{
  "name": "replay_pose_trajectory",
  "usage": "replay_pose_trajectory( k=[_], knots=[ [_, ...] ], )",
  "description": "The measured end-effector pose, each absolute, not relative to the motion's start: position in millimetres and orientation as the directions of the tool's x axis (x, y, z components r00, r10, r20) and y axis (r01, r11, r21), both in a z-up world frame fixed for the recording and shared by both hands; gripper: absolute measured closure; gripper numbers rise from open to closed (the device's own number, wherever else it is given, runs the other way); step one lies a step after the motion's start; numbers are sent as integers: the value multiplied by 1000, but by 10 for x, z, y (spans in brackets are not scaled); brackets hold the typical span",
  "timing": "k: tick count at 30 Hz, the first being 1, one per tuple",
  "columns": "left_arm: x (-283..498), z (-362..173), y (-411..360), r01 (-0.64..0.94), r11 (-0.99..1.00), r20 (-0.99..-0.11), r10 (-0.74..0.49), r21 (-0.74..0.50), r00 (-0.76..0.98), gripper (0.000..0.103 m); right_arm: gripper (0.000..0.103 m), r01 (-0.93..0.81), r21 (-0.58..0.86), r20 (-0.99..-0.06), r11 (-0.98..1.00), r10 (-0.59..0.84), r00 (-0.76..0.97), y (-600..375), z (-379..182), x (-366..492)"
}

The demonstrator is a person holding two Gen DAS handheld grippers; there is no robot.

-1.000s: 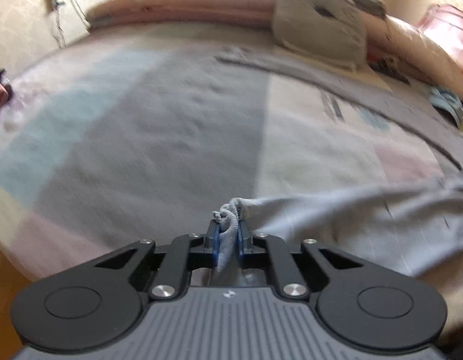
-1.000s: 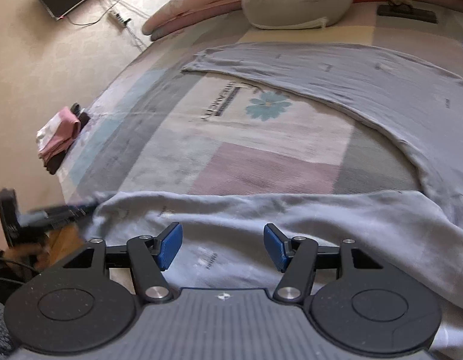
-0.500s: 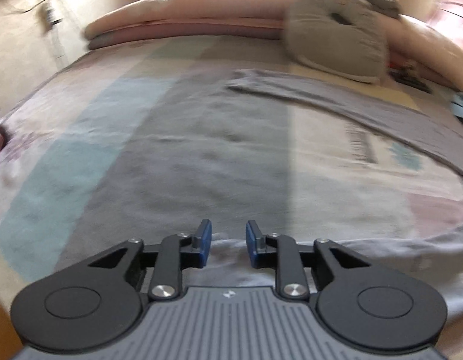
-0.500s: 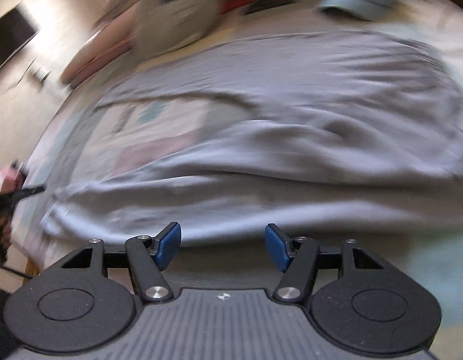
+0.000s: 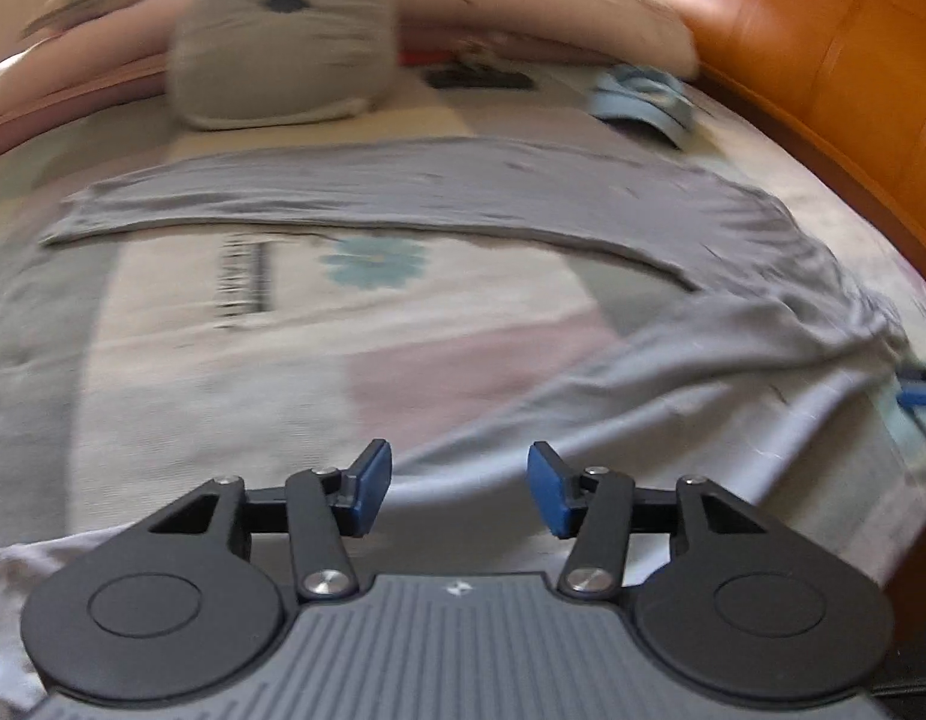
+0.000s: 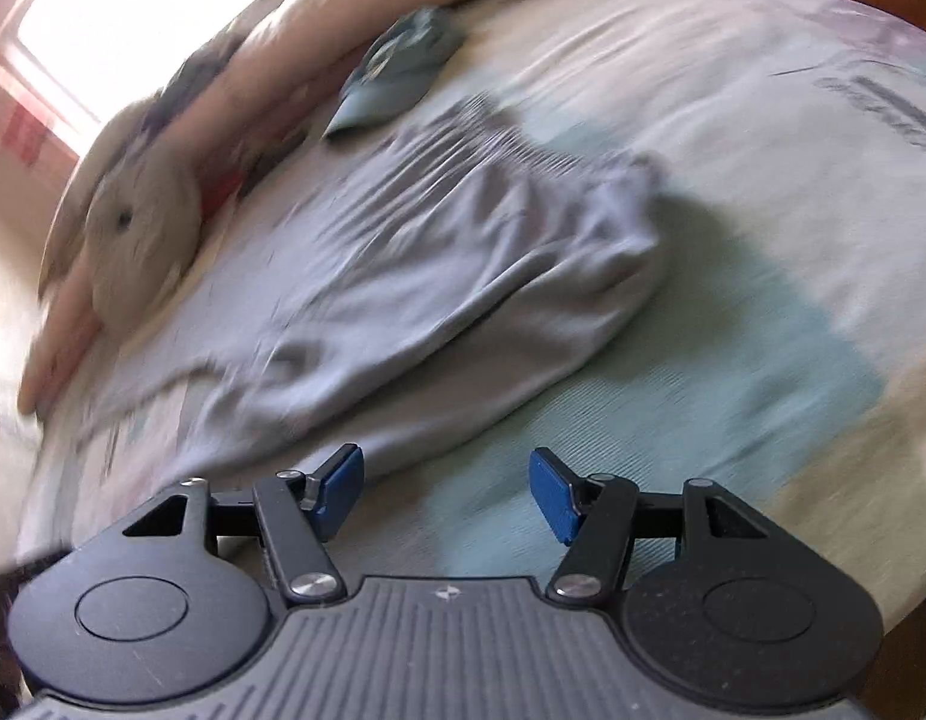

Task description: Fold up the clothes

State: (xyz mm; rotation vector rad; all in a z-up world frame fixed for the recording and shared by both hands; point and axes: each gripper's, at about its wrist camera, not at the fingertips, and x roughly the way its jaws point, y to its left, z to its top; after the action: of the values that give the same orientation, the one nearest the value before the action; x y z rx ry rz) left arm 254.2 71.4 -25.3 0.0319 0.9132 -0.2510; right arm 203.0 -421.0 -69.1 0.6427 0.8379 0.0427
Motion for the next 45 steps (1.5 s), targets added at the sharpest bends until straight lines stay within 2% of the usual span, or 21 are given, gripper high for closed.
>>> replay_pose_trajectory(
  k=[6, 10, 16, 19, 22, 26, 28, 30, 32, 34, 45],
  knots=[
    [2576, -263, 407, 247, 964, -795, -227, -101, 563, 50, 37, 282, 683, -598, 674, 295, 745, -4697, -837, 2167],
    [2594, -270, 327, 252, 963, -800, -228, -100, 554, 50, 29, 257, 728, -559, 636, 333, 759, -4729, -896, 2334],
    [2568, -295, 354, 244, 963, -807, -232, -114, 543, 47, 27, 155, 765, -517, 625, 453, 726, -4359, -983, 2366],
    [2579, -307, 356, 251, 961, -810, -236, -114, 537, 47, 28, 113, 749, -495, 653, 437, 751, -4323, -997, 2442],
    [2564, -305, 347, 261, 959, -811, -236, -107, 535, 46, 36, 93, 762, -453, 641, 425, 784, -4372, -1060, 2473],
    [2501, -318, 408, 250, 962, -810, -234, -112, 537, 44, 36, 76, 735, -463, 674, 416, 783, -4324, -1041, 2317],
    [2512, -358, 448, 230, 965, -816, -230, -123, 531, 44, 42, 64, 713, -466, 698, 402, 788, -4301, -1044, 2251],
    [2536, -391, 467, 217, 967, -820, -229, -131, 525, 44, 54, 105, 724, -470, 682, 375, 799, -4346, -1090, 2293],
    [2550, -396, 458, 221, 966, -818, -235, -135, 525, 45, 84, 154, 736, -477, 660, 344, 809, -4405, -1152, 2330],
    [2547, -385, 439, 238, 962, -813, -246, -137, 527, 45, 103, 182, 739, -484, 649, 323, 814, -4441, -1232, 2328],
    [2562, -388, 495, 260, 957, -817, -254, -133, 517, 44, 101, 289, 726, -572, 624, 315, 758, -4367, -1044, 2073]
  ],
)
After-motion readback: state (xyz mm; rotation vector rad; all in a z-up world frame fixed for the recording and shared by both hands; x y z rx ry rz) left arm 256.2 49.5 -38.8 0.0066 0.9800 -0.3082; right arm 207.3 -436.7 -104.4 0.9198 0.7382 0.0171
